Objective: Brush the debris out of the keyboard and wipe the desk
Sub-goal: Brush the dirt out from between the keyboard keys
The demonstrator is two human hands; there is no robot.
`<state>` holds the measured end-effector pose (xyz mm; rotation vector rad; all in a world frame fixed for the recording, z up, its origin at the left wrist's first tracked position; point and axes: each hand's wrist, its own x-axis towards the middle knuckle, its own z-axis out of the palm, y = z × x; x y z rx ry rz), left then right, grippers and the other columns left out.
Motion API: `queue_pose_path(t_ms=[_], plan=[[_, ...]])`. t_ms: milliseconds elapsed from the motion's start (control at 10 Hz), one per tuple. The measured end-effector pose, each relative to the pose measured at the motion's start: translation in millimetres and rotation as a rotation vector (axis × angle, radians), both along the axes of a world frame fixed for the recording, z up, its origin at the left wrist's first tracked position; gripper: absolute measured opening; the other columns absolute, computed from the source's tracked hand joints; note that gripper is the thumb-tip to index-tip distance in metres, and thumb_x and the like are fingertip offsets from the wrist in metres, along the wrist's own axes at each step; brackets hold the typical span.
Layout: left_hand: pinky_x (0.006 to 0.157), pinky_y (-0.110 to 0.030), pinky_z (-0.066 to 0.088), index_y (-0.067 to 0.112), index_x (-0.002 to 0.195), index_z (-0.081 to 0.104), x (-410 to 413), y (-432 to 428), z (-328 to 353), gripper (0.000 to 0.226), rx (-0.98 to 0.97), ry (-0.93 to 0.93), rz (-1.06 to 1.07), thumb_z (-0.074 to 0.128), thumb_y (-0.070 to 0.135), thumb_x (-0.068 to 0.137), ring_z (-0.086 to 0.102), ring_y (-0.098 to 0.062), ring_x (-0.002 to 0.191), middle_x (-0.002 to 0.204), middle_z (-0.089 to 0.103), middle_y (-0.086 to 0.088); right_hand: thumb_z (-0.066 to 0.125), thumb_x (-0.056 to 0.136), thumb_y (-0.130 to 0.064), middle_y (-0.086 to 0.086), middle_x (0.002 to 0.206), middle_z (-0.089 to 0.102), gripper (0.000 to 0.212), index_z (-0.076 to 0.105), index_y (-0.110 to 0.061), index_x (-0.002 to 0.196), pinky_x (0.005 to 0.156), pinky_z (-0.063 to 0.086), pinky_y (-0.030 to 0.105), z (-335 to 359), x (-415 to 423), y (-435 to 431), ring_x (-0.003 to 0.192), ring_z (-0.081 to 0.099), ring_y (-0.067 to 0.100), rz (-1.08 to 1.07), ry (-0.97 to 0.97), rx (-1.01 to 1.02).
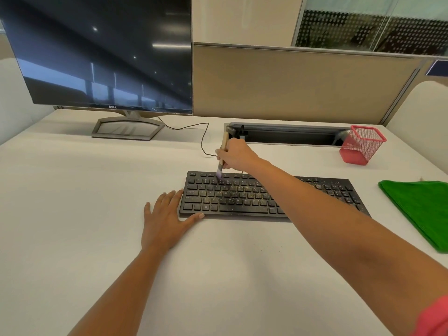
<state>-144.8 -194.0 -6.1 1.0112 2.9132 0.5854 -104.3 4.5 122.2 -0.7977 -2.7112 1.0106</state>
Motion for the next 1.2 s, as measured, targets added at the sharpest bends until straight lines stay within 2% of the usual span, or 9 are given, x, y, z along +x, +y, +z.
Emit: queue_pose_path(t_ms=[200, 300, 400, 500, 600, 700, 900, 1000, 1200], plan=[[0.116, -0.045, 0.006, 0.031, 0.147, 0.024, -1, 0, -1, 0.108, -0.007, 0.001, 0.003, 0.010, 0.089, 0.057, 0.014, -0.011, 0.144, 0.153, 0.028, 0.008, 0.046, 0.095, -0.013, 0.019, 0.101, 0.068, 0.026, 0.062, 0.005, 0.105, 0.083, 0.055, 0.036, -5, 6, 0, 0.091, 0.068, 0.031, 0.035, -0.127, 0.071], [0.116, -0.045, 0.005, 0.031, 0.148, 0.024, -1, 0, 0, 0.108, -0.009, -0.002, 0.002, 0.009, 0.089, 0.057, 0.013, -0.011, 0.144, 0.153, 0.027, 0.008, 0.045, 0.092, -0.011, 0.017, 0.102, 0.066, 0.023, 0.060, 0.002, 0.104, 0.059, 0.045, 0.025, -1, 7, 2, 0.085, 0.065, 0.028, 0.041, -0.227, 0.209], [0.116, -0.045, 0.005, 0.032, 0.148, 0.023, 0, 1, -1, 0.108, -0.013, 0.001, 0.002, 0.009, 0.089, 0.057, 0.012, -0.010, 0.144, 0.153, 0.026, 0.009, 0.044, 0.093, -0.012, 0.018, 0.100, 0.065, 0.025, 0.061, 0.004, 0.103, 0.058, 0.046, 0.026, 2, 6, 6, 0.085, 0.065, 0.030, 0.007, -0.189, 0.235], [0.116, -0.045, 0.005, 0.032, 0.148, 0.023, 0, 0, -1, 0.107, -0.011, 0.001, -0.001, 0.009, 0.089, 0.058, 0.012, -0.010, 0.144, 0.153, 0.026, 0.009, 0.046, 0.096, -0.016, 0.019, 0.101, 0.067, 0.028, 0.062, 0.006, 0.103, 0.076, 0.055, 0.033, -1, 4, 8, 0.087, 0.068, 0.030, -0.035, -0.030, 0.049], [0.116, -0.045, 0.005, 0.032, 0.147, 0.025, 0, 0, -1, 0.106, 0.006, 0.004, -0.004, 0.011, 0.089, 0.059, 0.014, -0.011, 0.143, 0.153, 0.028, 0.008, 0.048, 0.097, -0.018, 0.015, 0.099, 0.067, 0.029, 0.063, 0.006, 0.104, 0.072, 0.054, 0.026, -3, 6, 6, 0.069, 0.064, 0.019, 0.030, 0.008, -0.104], [0.116, -0.045, 0.005, 0.032, 0.147, 0.024, 0, 0, 0, 0.107, -0.002, 0.000, -0.001, 0.010, 0.089, 0.058, 0.013, -0.010, 0.144, 0.153, 0.027, 0.008, 0.047, 0.097, -0.016, 0.016, 0.100, 0.067, 0.027, 0.062, 0.005, 0.104, 0.076, 0.053, 0.029, -2, 11, 7, 0.069, 0.062, 0.020, 0.075, -0.113, 0.024], [0.116, -0.045, 0.006, 0.031, 0.147, 0.025, -1, 0, -1, 0.107, 0.002, 0.004, -0.004, 0.010, 0.089, 0.058, 0.014, -0.011, 0.143, 0.153, 0.028, 0.008, 0.045, 0.094, -0.014, 0.016, 0.099, 0.060, 0.022, 0.059, 0.002, 0.099, 0.051, 0.039, 0.022, 4, 13, 10, 0.077, 0.057, 0.025, -0.013, -0.136, 0.271], [0.116, -0.045, 0.006, 0.032, 0.147, 0.024, -1, 0, -1, 0.107, 0.001, 0.004, -0.003, 0.010, 0.089, 0.058, 0.014, -0.010, 0.143, 0.153, 0.028, 0.008, 0.045, 0.095, -0.015, 0.021, 0.099, 0.067, 0.027, 0.061, 0.008, 0.095, 0.074, 0.056, 0.033, 0, 9, 12, 0.084, 0.068, 0.031, -0.092, 0.028, 0.104], [0.116, -0.045, 0.005, 0.032, 0.148, 0.023, 0, 0, 0, 0.108, -0.001, -0.007, -0.006, 0.010, 0.089, 0.057, 0.013, -0.011, 0.144, 0.154, 0.027, 0.007, 0.048, 0.097, -0.017, 0.018, 0.098, 0.067, 0.030, 0.063, 0.007, 0.105, 0.074, 0.056, 0.030, -7, 12, 9, 0.076, 0.066, 0.024, 0.012, -0.024, -0.009]])
